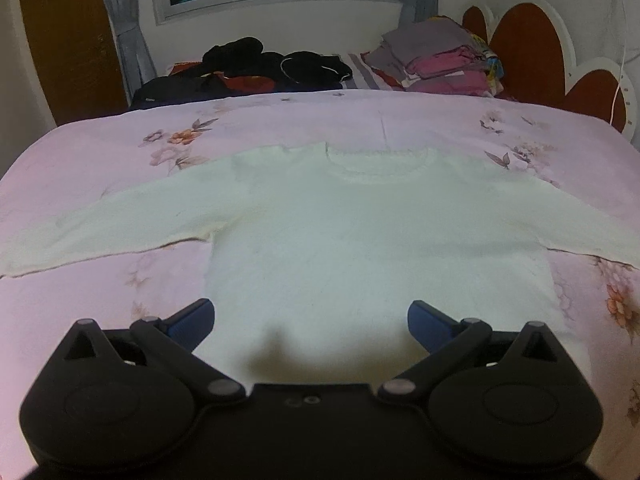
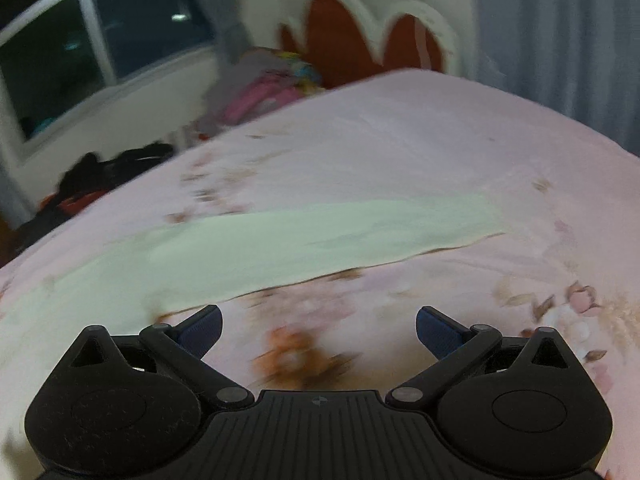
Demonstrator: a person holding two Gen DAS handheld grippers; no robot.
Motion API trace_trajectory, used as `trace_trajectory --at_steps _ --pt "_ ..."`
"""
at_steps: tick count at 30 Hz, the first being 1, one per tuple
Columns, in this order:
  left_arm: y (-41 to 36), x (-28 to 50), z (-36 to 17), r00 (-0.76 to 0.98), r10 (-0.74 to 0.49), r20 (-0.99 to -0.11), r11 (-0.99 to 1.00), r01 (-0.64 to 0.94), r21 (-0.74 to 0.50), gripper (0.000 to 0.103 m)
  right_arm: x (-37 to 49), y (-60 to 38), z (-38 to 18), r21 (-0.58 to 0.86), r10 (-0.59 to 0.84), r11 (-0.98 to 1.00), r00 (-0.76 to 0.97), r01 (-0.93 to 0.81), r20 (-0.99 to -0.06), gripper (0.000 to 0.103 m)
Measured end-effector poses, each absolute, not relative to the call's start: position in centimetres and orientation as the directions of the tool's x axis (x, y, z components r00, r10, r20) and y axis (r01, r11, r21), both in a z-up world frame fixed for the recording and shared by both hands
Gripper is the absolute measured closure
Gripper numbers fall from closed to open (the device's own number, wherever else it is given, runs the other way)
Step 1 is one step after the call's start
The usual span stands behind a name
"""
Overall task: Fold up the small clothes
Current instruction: 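Lower the right gripper onto a sleeve cuff and close on it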
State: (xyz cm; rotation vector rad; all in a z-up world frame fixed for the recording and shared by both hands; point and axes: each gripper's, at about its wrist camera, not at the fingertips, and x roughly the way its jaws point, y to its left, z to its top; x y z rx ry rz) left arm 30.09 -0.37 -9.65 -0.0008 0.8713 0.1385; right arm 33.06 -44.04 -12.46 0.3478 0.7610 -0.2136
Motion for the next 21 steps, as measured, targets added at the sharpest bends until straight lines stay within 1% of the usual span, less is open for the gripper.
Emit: trace_trajectory --at_steps 4,5,6,7,8,12,15,16,17,18,19,20,21 --pt "-0.7 31.6 -10.2 0.627 0.136 -0.767 0.990 -0.121 0.076 0.000 35.3 -48.3 -14.5 0.215 -0.129 0.888 0.670 0.406 -0.731 0.001" --pt "-0.8 31.9 -10.4 0.623 0.139 -0.769 0.989 -0.123 0.080 0.000 35.8 -49.3 -15.0 0.216 -0.140 0.878 0.661 0.427 -0.737 0.003" --pt "-0.9 32.2 -10.6 0.621 0.144 -0.771 0.989 -0.123 0.085 0.000 36.2 -50.1 -15.4 0.216 -0.149 0.869 0.652 0.445 -0.744 0.010" --pt "-1.0 32.5 -10.7 0.618 0.150 -0.772 0.988 -0.122 0.095 0.001 36.6 -50.9 -15.9 0.223 -0.152 0.857 0.642 0.464 -0.751 0.026" --pt "-1.0 32.8 -10.8 0.616 0.156 -0.772 0.987 -0.123 0.101 0.001 37.0 -51.7 -16.4 0.232 -0.155 0.844 0.634 0.483 -0.758 0.028" --pt "-1.2 33.8 -11.2 0.610 0.176 -0.772 0.984 -0.127 0.123 0.001 38.4 -54.2 -17.7 0.262 -0.158 0.808 0.622 0.528 -0.767 0.028" --pt "-1.2 34.4 -11.6 0.599 0.184 -0.780 0.983 -0.130 0.132 0.003 39.4 -54.6 -18.0 0.242 -0.181 0.813 0.625 0.530 -0.759 0.029" --pt "-1.2 34.6 -11.7 0.596 0.181 -0.782 0.983 -0.128 0.131 0.005 39.5 -54.5 -18.0 0.231 -0.190 0.818 0.626 0.527 -0.756 0.032" --pt "-1.2 34.7 -11.8 0.596 0.175 -0.784 0.984 -0.123 0.127 0.007 39.8 -54.4 -17.9 0.214 -0.202 0.825 0.627 0.523 -0.752 0.048" --pt "-1.1 34.7 -11.9 0.601 0.166 -0.782 0.986 -0.116 0.121 0.009 39.8 -54.2 -17.9 0.205 -0.210 0.829 0.628 0.521 -0.749 0.057" --pt "-1.0 34.7 -12.0 0.607 0.163 -0.778 0.987 -0.108 0.122 0.012 39.9 -54.2 -17.9 0.209 -0.207 0.829 0.633 0.518 -0.746 0.077" --pt "-1.0 34.8 -12.0 0.606 0.164 -0.778 0.986 -0.104 0.127 0.013 39.8 -54.4 -18.0 0.226 -0.197 0.826 0.640 0.516 -0.743 0.094" --pt "-1.0 34.9 -12.1 0.603 0.166 -0.781 0.986 -0.100 0.133 0.013 39.8 -54.6 -18.2 0.248 -0.184 0.820 0.647 0.516 -0.740 0.097"
